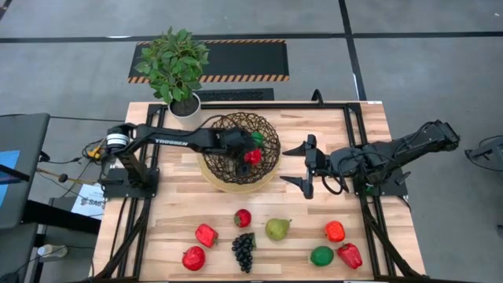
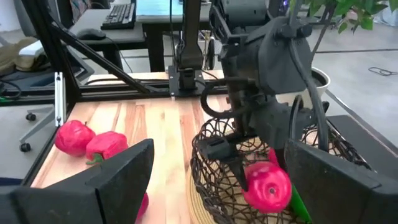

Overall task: Build produce basket
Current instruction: Put the top red apple into the basket

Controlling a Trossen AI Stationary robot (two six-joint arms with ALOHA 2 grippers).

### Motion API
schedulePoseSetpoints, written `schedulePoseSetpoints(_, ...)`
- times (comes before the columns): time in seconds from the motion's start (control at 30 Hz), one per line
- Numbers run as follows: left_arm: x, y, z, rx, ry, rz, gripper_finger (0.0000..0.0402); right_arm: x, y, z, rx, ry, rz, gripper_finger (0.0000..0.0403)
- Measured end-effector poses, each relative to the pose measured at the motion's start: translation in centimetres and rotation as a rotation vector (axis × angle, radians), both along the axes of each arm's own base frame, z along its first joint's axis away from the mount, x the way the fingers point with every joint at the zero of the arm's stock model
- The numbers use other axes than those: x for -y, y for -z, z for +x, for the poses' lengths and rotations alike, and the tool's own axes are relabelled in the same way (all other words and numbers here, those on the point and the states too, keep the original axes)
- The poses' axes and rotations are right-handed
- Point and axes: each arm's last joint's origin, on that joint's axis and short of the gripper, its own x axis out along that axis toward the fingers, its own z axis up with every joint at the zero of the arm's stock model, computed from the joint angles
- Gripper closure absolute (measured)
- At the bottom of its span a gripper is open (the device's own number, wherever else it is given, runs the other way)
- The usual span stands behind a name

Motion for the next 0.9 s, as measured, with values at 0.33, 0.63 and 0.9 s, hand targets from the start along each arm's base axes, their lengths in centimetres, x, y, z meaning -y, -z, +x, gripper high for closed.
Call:
schedulePoseSetpoints(0.33, -0.7, 1.0, 0.5, -0.016, 0.019, 0.01, 0.0056, 0.0, 0.2, 0.0, -0.012, 0.009, 0.027, 0.0024)
schedulePoseSetpoints(0.63, -0.8, 0.9, 1.3, 0.055, 0.025, 0.034, 0.0056, -0.1, 0.2, -0.1, -0.013, 0.012, 0.066, 0.0024)
schedulePoseSetpoints(0.9, -0.8, 0.9, 1.3, 0.048, 0.013, 0.061, 0.0056, -0.2, 0.2, -0.1, -0.014, 0.006, 0.066, 0.0024)
